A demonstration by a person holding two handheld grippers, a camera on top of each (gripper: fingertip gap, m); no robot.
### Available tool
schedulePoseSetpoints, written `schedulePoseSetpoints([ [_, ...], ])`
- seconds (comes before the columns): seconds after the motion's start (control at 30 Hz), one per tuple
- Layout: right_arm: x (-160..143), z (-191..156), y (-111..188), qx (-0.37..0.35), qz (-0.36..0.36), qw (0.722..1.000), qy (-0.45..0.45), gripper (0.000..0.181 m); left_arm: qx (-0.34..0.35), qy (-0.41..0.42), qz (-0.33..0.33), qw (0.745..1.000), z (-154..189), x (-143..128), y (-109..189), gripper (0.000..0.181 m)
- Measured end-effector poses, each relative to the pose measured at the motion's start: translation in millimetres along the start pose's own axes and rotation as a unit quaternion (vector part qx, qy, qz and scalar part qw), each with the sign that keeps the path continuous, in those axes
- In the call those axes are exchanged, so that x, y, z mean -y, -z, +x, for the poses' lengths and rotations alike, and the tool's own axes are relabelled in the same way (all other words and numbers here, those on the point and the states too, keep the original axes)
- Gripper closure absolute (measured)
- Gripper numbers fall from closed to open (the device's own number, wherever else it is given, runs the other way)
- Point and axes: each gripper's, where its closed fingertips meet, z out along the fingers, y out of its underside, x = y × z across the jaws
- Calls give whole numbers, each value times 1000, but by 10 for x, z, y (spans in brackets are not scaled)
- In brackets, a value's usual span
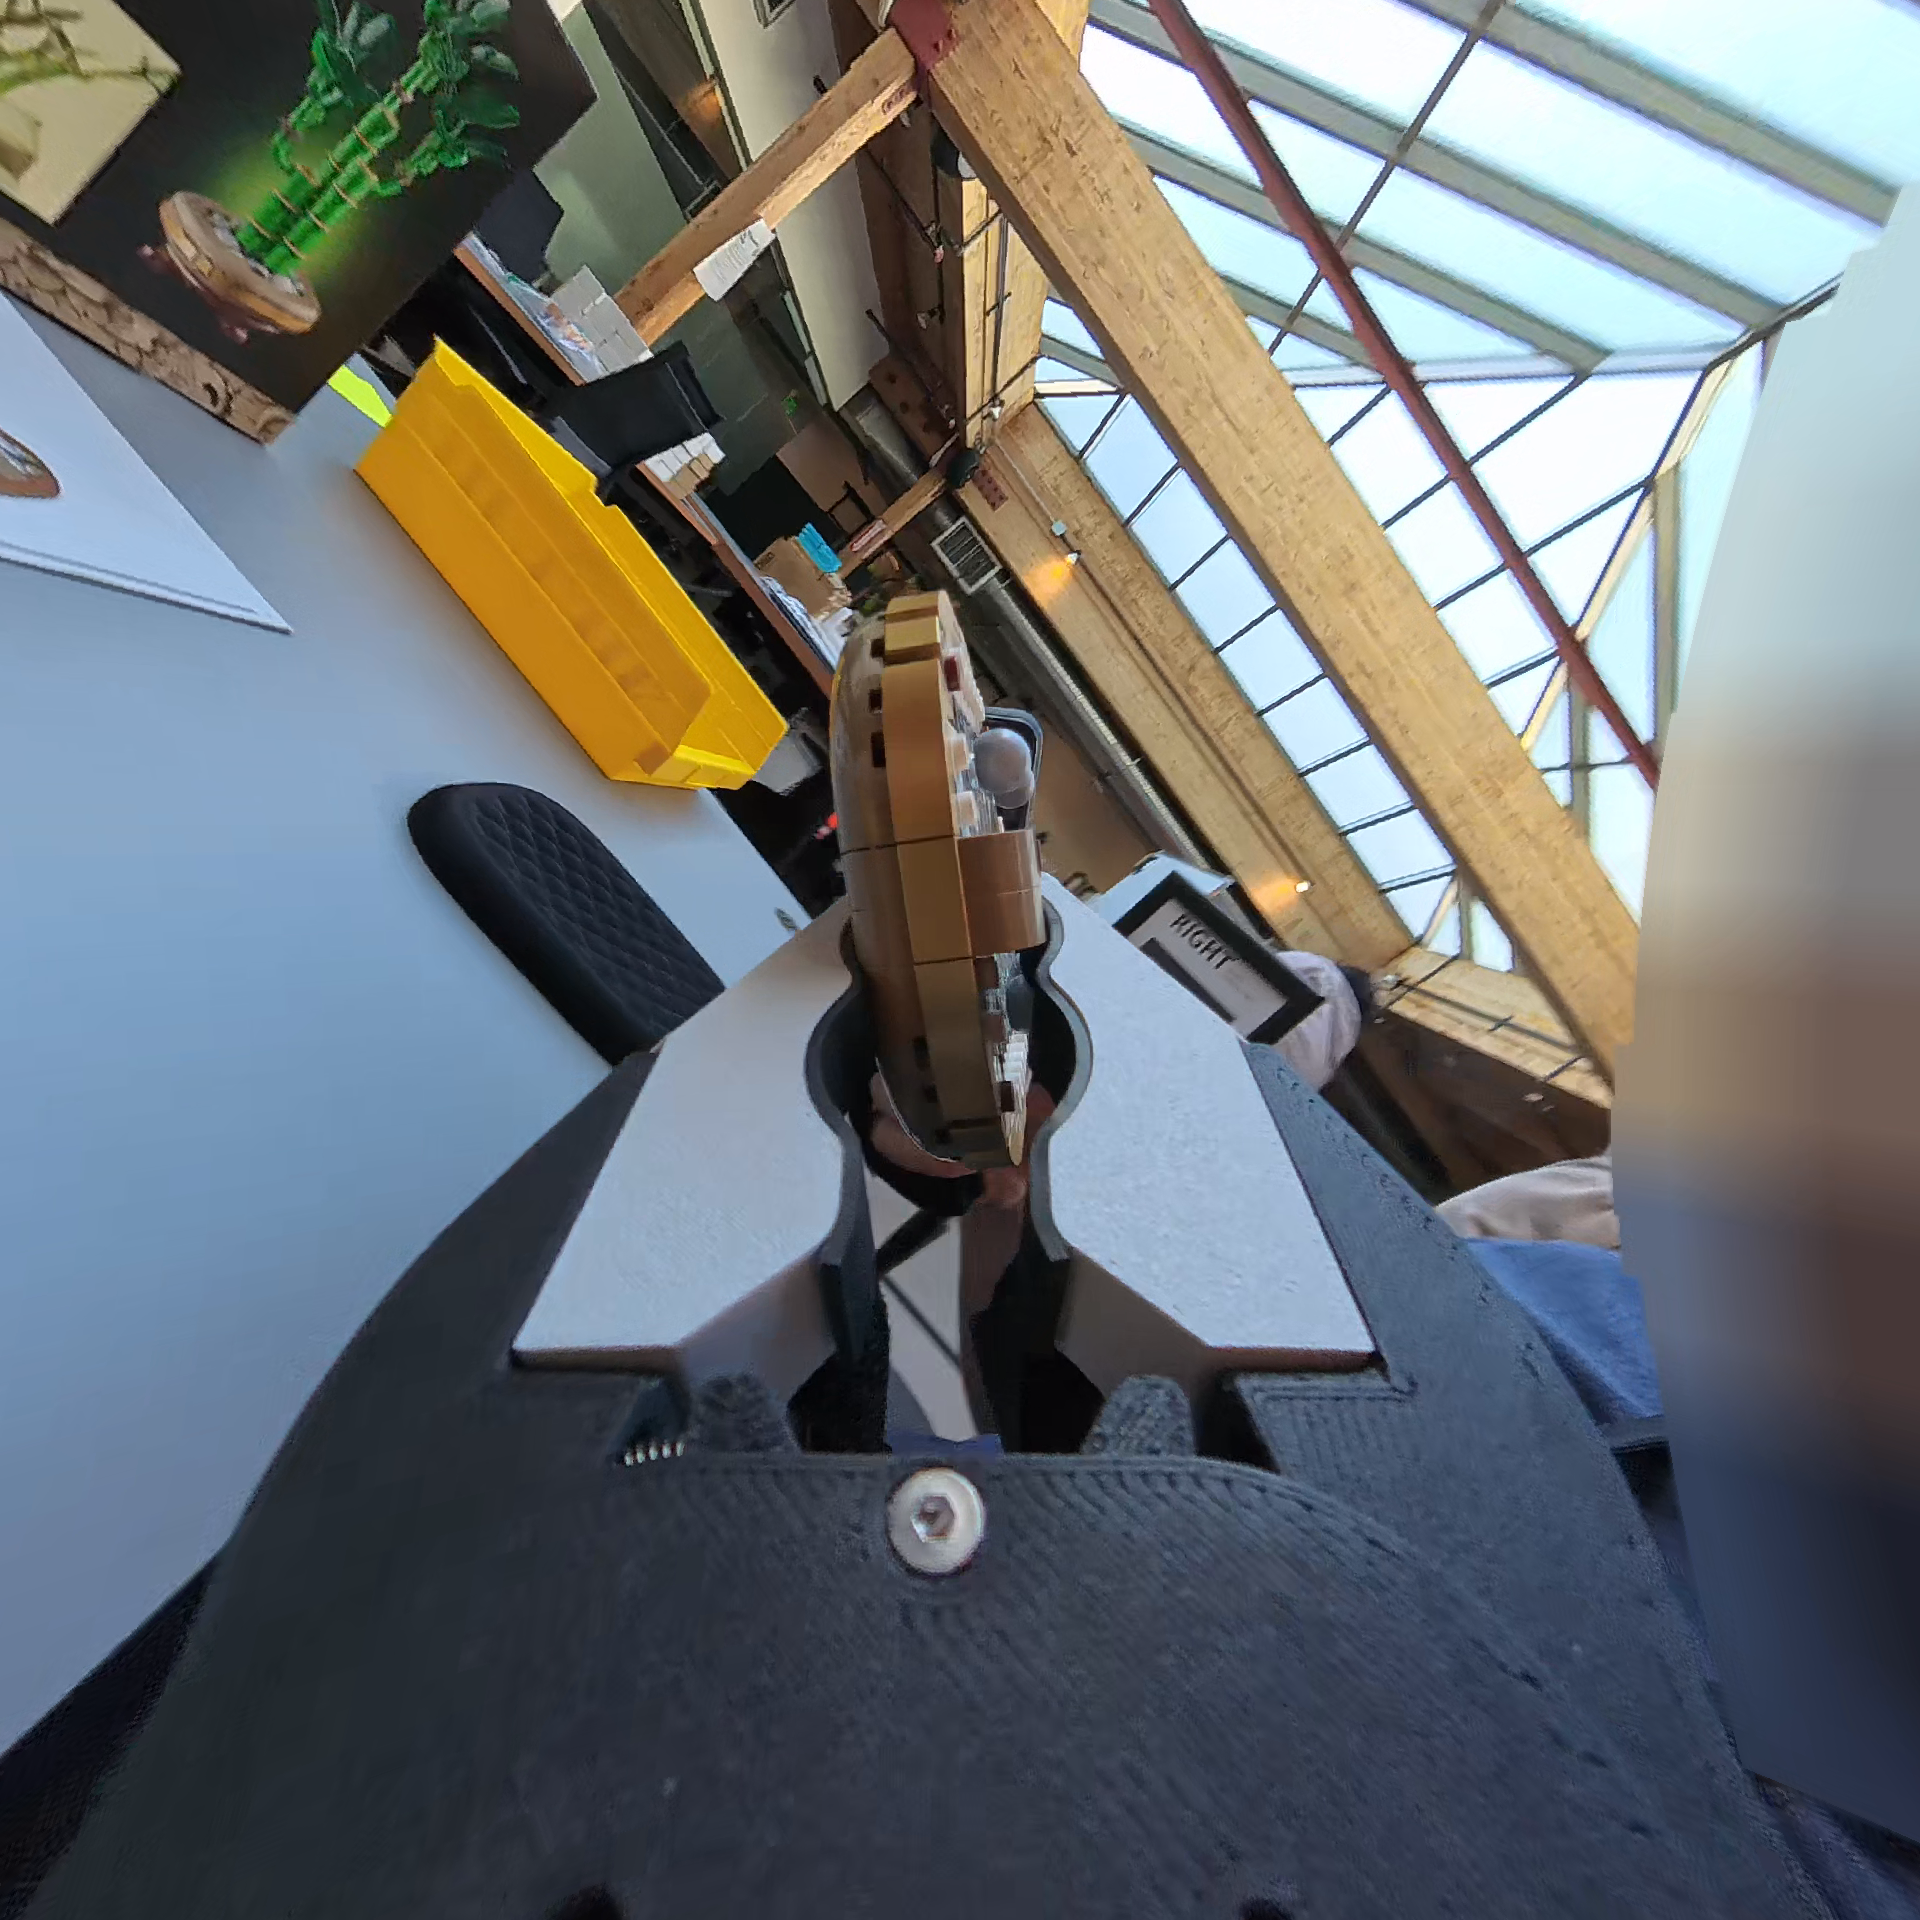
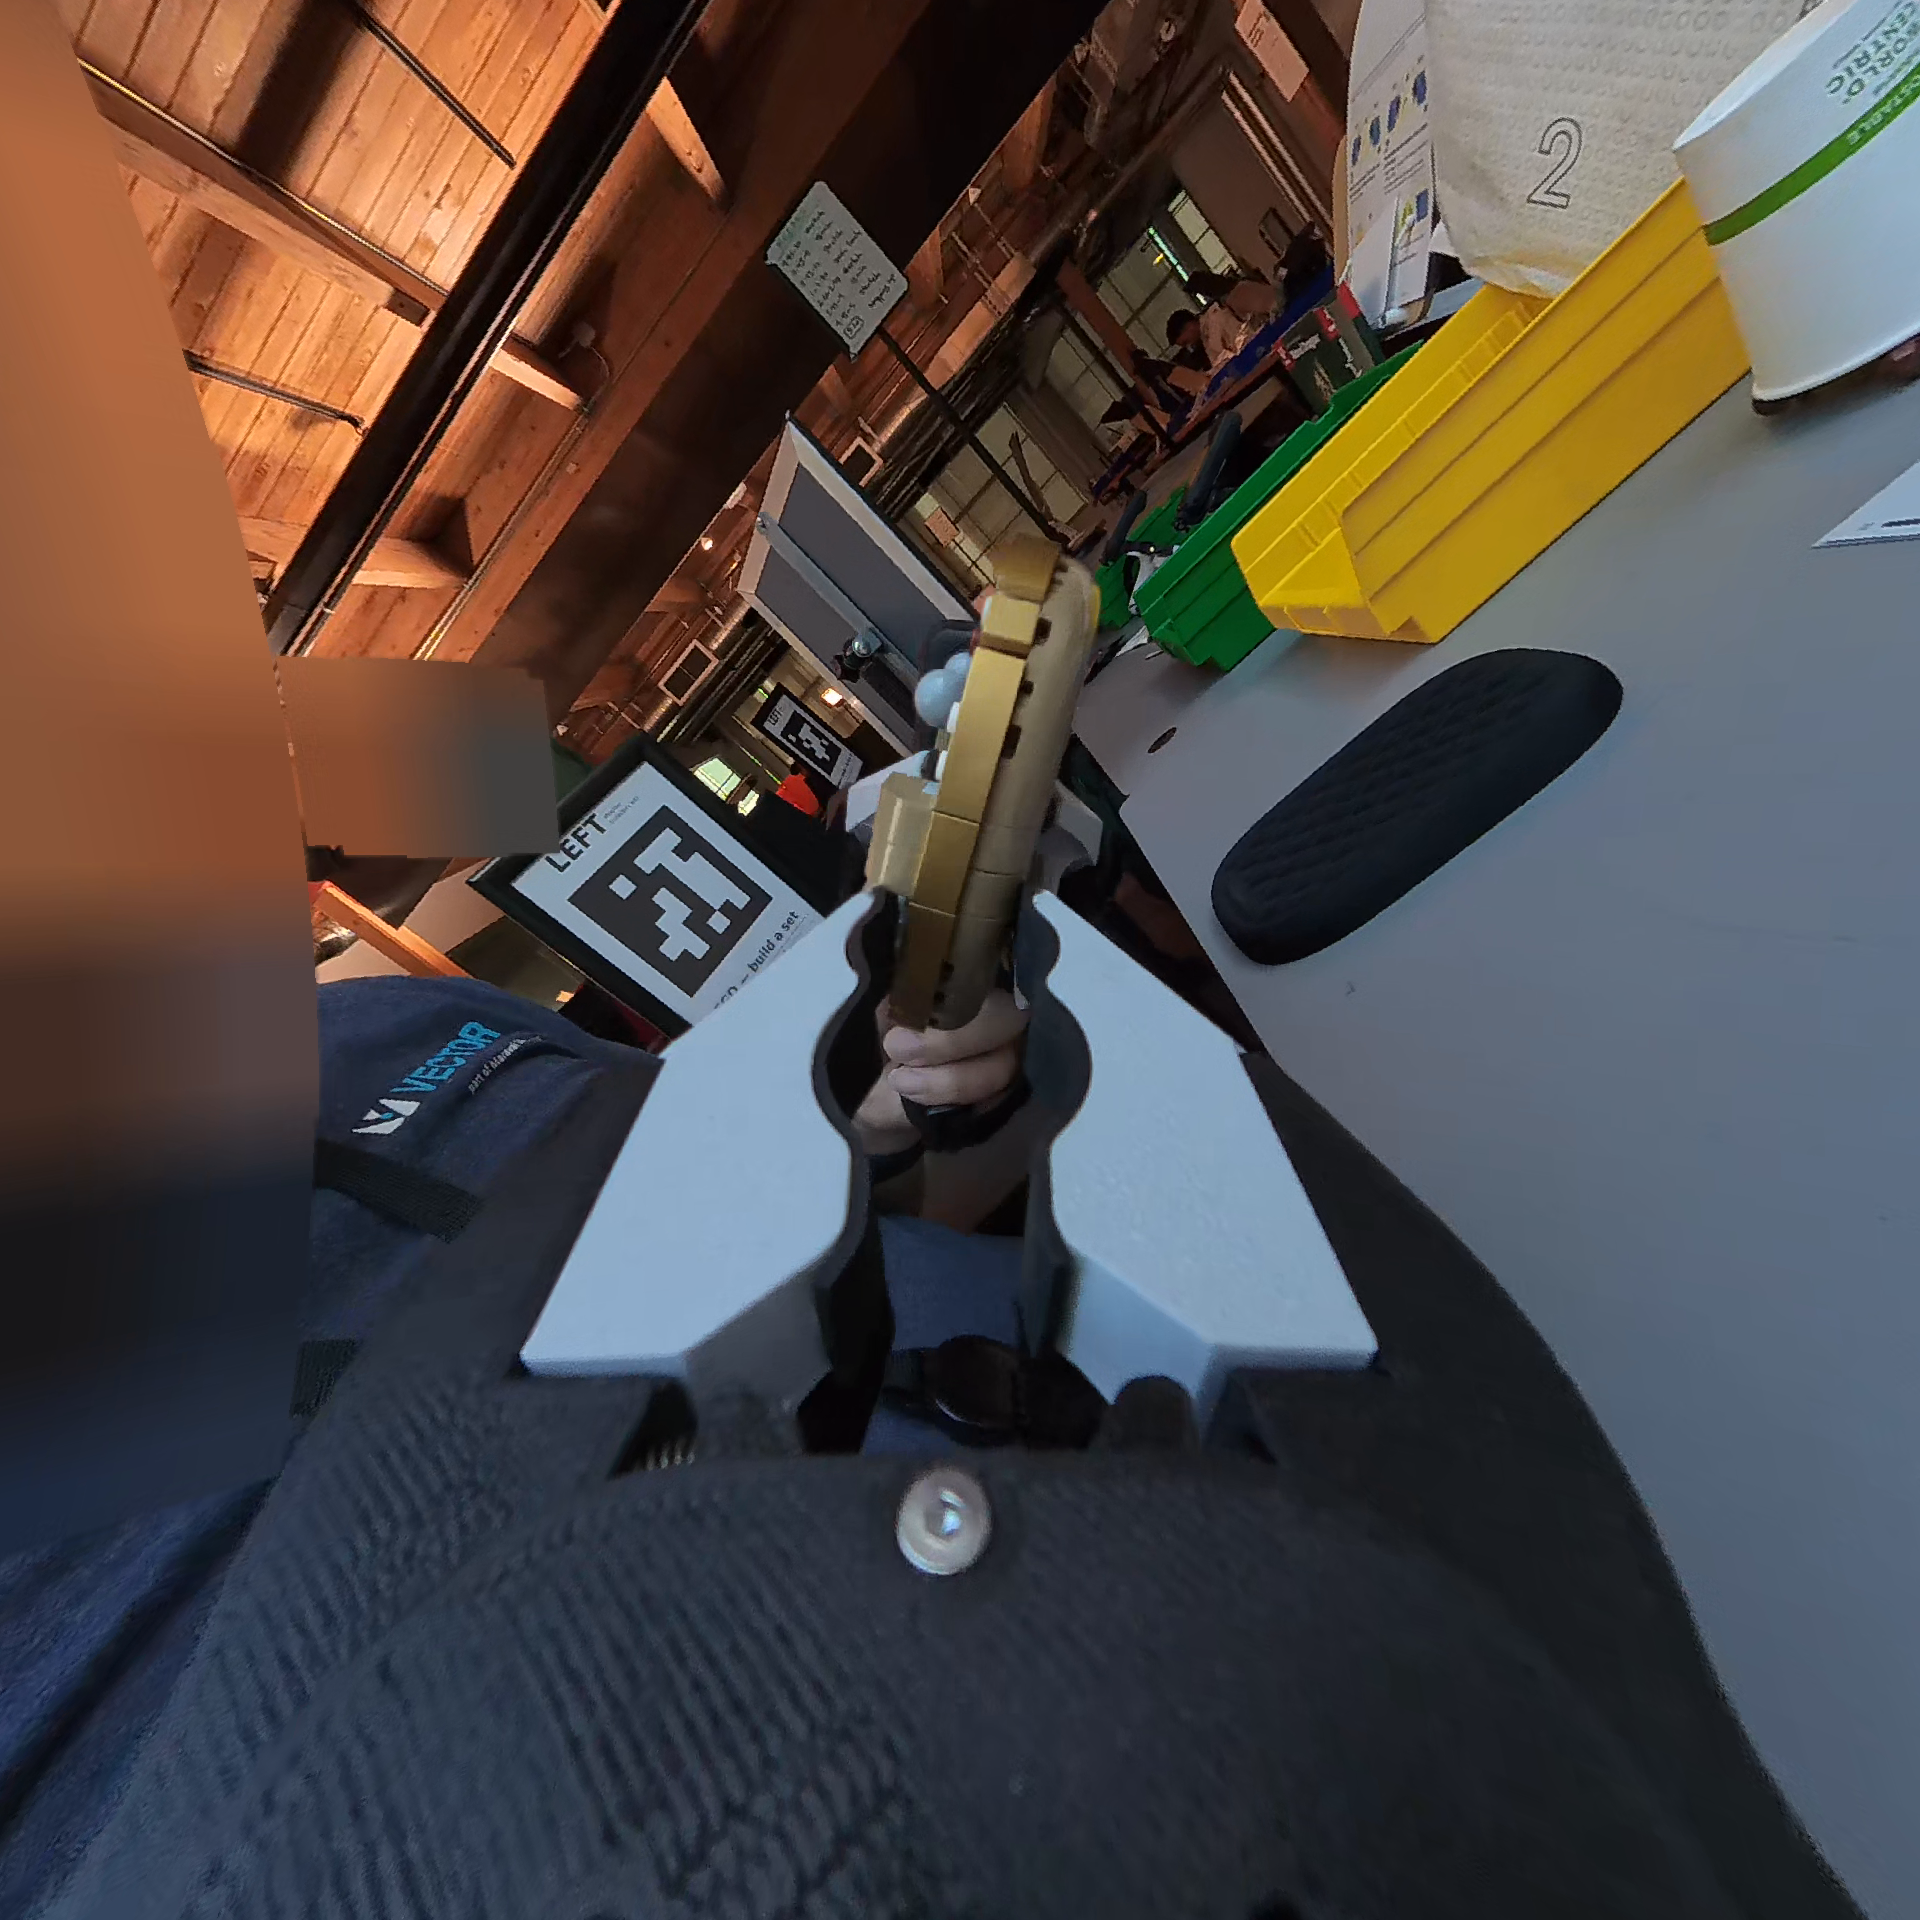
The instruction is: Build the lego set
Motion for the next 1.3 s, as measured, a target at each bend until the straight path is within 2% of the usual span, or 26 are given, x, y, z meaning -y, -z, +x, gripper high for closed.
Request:
schedulePoseSetpoints([
  [0.03, -7, -2, 1, -2, -3, 1000, 3, 159, -5, 17, 1, 1000, -3, 1, -12, 158],
  [0.1, 7, 6, 20, -5, -5, 1000, 4, 132, -4, 41, 6, 999, -55, 2, 4, 158],
  [0.2, 48, 92, 101, -33, 0, 999, 36, 135, -5, 72, 13, 997, -129, 6, 14, 158],
  [0.3, 162, 166, 180, -29, 36, 999, -4, 136, -10, 96, 15, 995, -162, 2, 25, 158],
  [0.33, 189, 175, 197, -15, 47, 998, -27, 144, -8, 96, 11, 995, -170, -15, 19, 158],
  [0.37, 193, 182, 212, -1, 50, 998, -43, 169, -6, 95, 5, 995, -184, -38, 5, 158],
  [0.4, 171, 213, 220, 3, 46, 998, -49, 181, -7, 92, 2, 996, -189, -51, -8, 158],
  [0.43, 152, 258, 231, 0, 42, 998, -45, 181, 1, 88, -1, 996, -227, -54, -12, 158],
  [0.47, 131, 322, 250, -12, 34, 999, -33, 175, 12, 80, -5, 997, -284, -54, -12, 158],
  [0.53, 151, 475, 317, -59, 35, 997, 31, 139, 24, 79, -8, 997, -375, -27, 3, 158],
  [0.6, 148, 627, 391, -105, 27, 991, 81, 126, 16, 72, -18, 997, -377, 1, 9, 158],
  [0.63, 138, 654, 394, -103, 24, 991, 80, 118, 19, 48, -33, 998, -368, -9, 8, 158],
  [0.73, 64, 604, 253, -23, 19, 1000, 0, 93, 72, -64, -85, 992, -445, -31, -43, 158],
  [0.8, 23, 646, 145, 12, 15, 999, -40, 96, 73, -115, -117, 984, -377, -34, -113, 158],
  [0.87, 70, 676, 77, 42, 27, 996, -72, 101, 69, -126, -148, 978, -316, -50, -170, 158],
  [0.93, 136, 523, 49, 112, 29, 987, -110, 139, 78, -127, -169, 974, -323, -40, -183, 158],
  [0.97, 129, 486, 29, 128, 19, 983, -126, 150, 82, -119, -179, 973, -337, -45, -183, 158],
  [1.2, -26, 771, -75, 77, -4, 969, -235, 153, 99, 33, -204, 973, -660, -87, -99, 157],
  [1.3, -35, 860, -60, 90, 22, 948, -304, 153, 86, 69, -207, 972, -669, -2, -115, 138],
])
